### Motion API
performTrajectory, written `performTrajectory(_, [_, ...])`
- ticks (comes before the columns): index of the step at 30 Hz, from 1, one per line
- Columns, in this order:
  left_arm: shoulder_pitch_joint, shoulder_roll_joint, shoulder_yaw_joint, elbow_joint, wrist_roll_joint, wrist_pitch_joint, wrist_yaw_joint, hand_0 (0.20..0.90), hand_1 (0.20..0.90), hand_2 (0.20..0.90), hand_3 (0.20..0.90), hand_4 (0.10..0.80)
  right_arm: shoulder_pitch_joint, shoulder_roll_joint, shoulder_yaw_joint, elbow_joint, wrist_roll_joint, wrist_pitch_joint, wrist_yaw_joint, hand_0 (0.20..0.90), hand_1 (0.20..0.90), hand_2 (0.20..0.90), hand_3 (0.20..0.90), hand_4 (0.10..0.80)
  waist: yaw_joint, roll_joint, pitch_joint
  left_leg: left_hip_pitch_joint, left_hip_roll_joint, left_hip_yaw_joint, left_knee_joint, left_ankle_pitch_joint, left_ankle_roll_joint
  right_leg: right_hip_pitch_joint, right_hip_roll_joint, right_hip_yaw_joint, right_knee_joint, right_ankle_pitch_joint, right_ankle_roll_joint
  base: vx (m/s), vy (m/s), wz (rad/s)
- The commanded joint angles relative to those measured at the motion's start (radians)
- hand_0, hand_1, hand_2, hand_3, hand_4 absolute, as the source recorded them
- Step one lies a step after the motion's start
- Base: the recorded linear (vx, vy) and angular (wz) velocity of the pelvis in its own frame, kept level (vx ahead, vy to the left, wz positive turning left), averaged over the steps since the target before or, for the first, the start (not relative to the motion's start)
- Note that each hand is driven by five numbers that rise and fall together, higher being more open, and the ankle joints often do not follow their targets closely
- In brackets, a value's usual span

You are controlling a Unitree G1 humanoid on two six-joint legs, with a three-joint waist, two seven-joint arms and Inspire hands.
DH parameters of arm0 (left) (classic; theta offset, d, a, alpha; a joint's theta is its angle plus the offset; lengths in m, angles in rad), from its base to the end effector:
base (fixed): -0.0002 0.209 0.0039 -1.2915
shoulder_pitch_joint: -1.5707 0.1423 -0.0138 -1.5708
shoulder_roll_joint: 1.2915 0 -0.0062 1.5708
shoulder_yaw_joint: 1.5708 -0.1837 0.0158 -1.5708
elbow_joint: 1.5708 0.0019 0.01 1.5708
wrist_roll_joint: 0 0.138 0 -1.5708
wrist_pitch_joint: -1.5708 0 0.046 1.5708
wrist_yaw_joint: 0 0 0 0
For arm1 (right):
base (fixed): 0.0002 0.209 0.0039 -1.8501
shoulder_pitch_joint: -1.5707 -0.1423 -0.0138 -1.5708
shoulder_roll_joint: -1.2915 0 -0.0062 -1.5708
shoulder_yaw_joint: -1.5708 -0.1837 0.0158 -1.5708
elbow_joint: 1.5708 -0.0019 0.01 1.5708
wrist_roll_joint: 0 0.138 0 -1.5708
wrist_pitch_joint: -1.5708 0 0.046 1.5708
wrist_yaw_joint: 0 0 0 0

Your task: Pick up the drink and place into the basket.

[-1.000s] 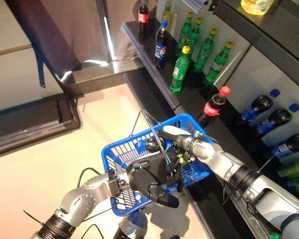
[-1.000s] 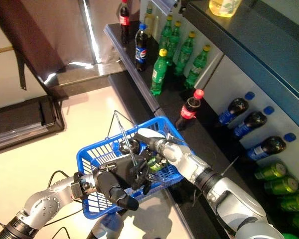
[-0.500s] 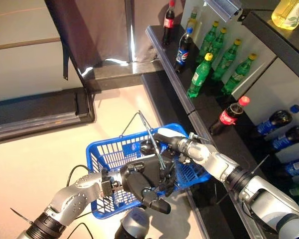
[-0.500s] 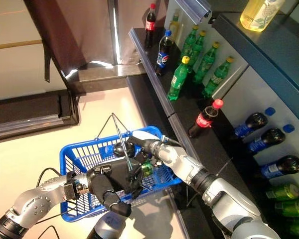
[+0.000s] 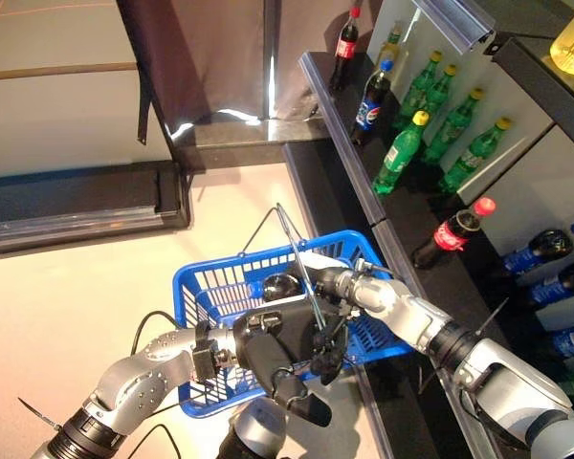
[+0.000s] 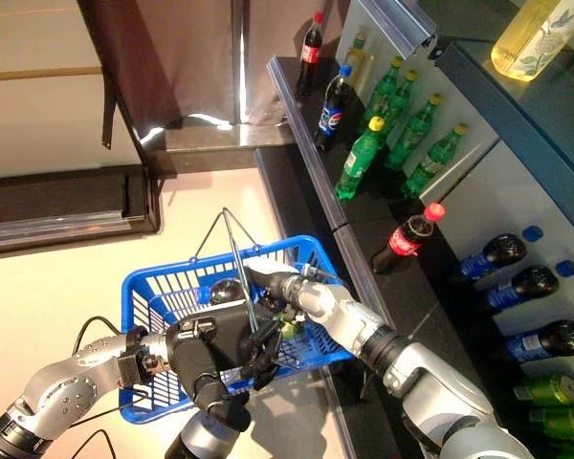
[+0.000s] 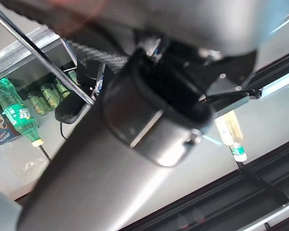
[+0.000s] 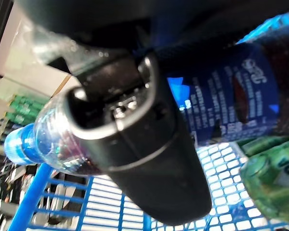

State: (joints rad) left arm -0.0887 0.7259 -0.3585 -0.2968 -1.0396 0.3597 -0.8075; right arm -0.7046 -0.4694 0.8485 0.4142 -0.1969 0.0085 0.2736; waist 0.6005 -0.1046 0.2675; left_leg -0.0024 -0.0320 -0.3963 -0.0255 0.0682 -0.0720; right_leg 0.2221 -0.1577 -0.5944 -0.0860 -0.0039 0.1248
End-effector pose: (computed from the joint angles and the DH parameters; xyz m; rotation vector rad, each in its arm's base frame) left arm 0.1968 0.1796 0.0913 -0.3942 0.2487 -1.3441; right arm 0.2903 -0.1064 0.0827 -1.0942 -0.0179 0.8935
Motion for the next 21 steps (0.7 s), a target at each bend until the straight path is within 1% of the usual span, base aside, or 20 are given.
performTrajectory(1, [-0.09, -0.144, 0.045, -0.269, -0.154, -0.217, -0.194, 0.3, 0.3, 0.3, 0.2, 0.1, -0.136, 0.049, 0.067, -0.047, 0.016, -0.113, -0.027, 0.3, 0.3, 0.3, 0.2, 0.1, -0.004, -0.001, -0.227, -0.004, 0.015, 0.019, -0.056, 0.045, -0.015, 0.031, 0.027, 0.004, 0.103, -0.06, -0.059, 0.0, 0.0, 0.0])
performTrajectory(11, [-0.099, -0.157, 0.037, -0.274, -0.149, -0.228, -0.197, 0.3, 0.3, 0.3, 0.2, 0.1, -0.116, 0.09, 0.085, -0.016, 0.0, -0.108, -0.016, 0.3, 0.3, 0.3, 0.2, 0.1, -0.003, -0.002, -0.231, -0.009, 0.005, 0.02, -0.057, 0.044, -0.012, 0.026, 0.026, 0.009, 0.093, -0.051, -0.053, -0.004, 0.01, 0.0])
performTrajectory(12, [-0.099, -0.159, 0.035, -0.272, -0.147, -0.229, -0.198, 0.3, 0.3, 0.3, 0.2, 0.1, -0.113, 0.093, 0.084, -0.009, -0.001, -0.109, -0.014, 0.309, 0.309, 0.309, 0.211, 0.111, -0.004, -0.002, -0.231, -0.009, 0.005, 0.02, -0.057, 0.044, -0.012, 0.025, 0.025, 0.01, 0.092, -0.051, -0.053, -0.001, 0.018, 0.03])
performTrajectory(13, [-0.099, -0.16, 0.034, -0.272, -0.146, -0.229, -0.2, 0.3, 0.3, 0.3, 0.2, 0.1, -0.112, 0.094, 0.084, -0.005, -0.003, -0.108, -0.013, 0.465, 0.465, 0.465, 0.392, 0.292, -0.004, -0.002, -0.231, -0.009, 0.005, 0.02, -0.057, 0.044, -0.012, 0.025, 0.025, 0.01, 0.093, -0.05, -0.052, 0.003, 0.017, 0.03])
performTrajectory(14, [-0.1, -0.161, 0.034, -0.273, -0.148, -0.227, -0.2, 0.3, 0.3, 0.3, 0.2, 0.1, -0.109, 0.097, 0.083, 0.003, -0.004, -0.111, -0.011, 0.559, 0.559, 0.559, 0.502, 0.402, -0.004, -0.002, -0.232, -0.009, 0.005, 0.021, -0.057, 0.043, -0.011, 0.025, 0.025, 0.01, 0.093, -0.051, -0.053, 0.0, 0.0, 0.0])
performTrajectory(15, [-0.099, -0.163, 0.036, -0.274, -0.147, -0.226, -0.2, 0.3, 0.3, 0.3, 0.2, 0.1, -0.105, 0.101, 0.083, 0.01, -0.004, -0.111, -0.008, 0.726, 0.726, 0.726, 0.697, 0.597, -0.004, -0.003, -0.233, -0.009, 0.005, 0.021, -0.057, 0.043, -0.01, 0.025, 0.025, 0.01, 0.093, -0.051, -0.053, 0.0, 0.0, 0.0])
performTrajectory(16, [-0.099, -0.162, 0.037, -0.276, -0.147, -0.227, -0.2, 0.3, 0.3, 0.3, 0.2, 0.1, -0.102, 0.103, 0.084, 0.013, -0.003, -0.108, -0.005, 0.867, 0.867, 0.867, 0.862, 0.762, -0.004, -0.003, -0.234, -0.009, 0.004, 0.021, -0.057, 0.043, -0.01, 0.024, 0.025, 0.011, 0.093, -0.051, -0.053, 0.0, 0.0, 0.0])
performTrajectory(17, [-0.099, -0.161, 0.037, -0.277, -0.149, -0.227, -0.199, 0.3, 0.3, 0.3, 0.2, 0.1, -0.099, 0.105, 0.084, 0.016, -0.002, -0.107, -0.002, 0.867, 0.867, 0.867, 0.862, 0.762, -0.004, -0.003, -0.234, -0.009, 0.004, 0.02, -0.057, 0.043, -0.01, 0.024, 0.025, 0.011, 0.093, -0.05, -0.053, 0.0, 0.0, 0.0])
performTrajectory(18, [-0.1, -0.163, 0.036, -0.279, -0.149, -0.228, -0.196, 0.3, 0.3, 0.3, 0.2, 0.1, -0.095, 0.11, 0.084, 0.021, -0.004, -0.106, 0.002, 0.9, 0.9, 0.9, 0.9, 0.8, -0.004, -0.004, -0.234, -0.01, 0.003, 0.02, -0.057, 0.044, -0.009, 0.023, 0.026, 0.013, 0.092, -0.05, -0.053, 0.0, 0.0, 0.0])
performTrajectory(21, [-0.106, -0.164, 0.037, -0.287, -0.157, -0.228, -0.19, 0.3, 0.3, 0.3, 0.2, 0.1, -0.085, 0.125, 0.087, 0.047, -0.014, -0.108, 0.01, 0.9, 0.9, 0.9, 0.9, 0.8, -0.002, -0.004, -0.235, -0.011, 0.002, 0.02, -0.057, 0.044, -0.008, 0.021, 0.026, 0.013, 0.093, -0.05, -0.053, 0.0, 0.0, 0.0])
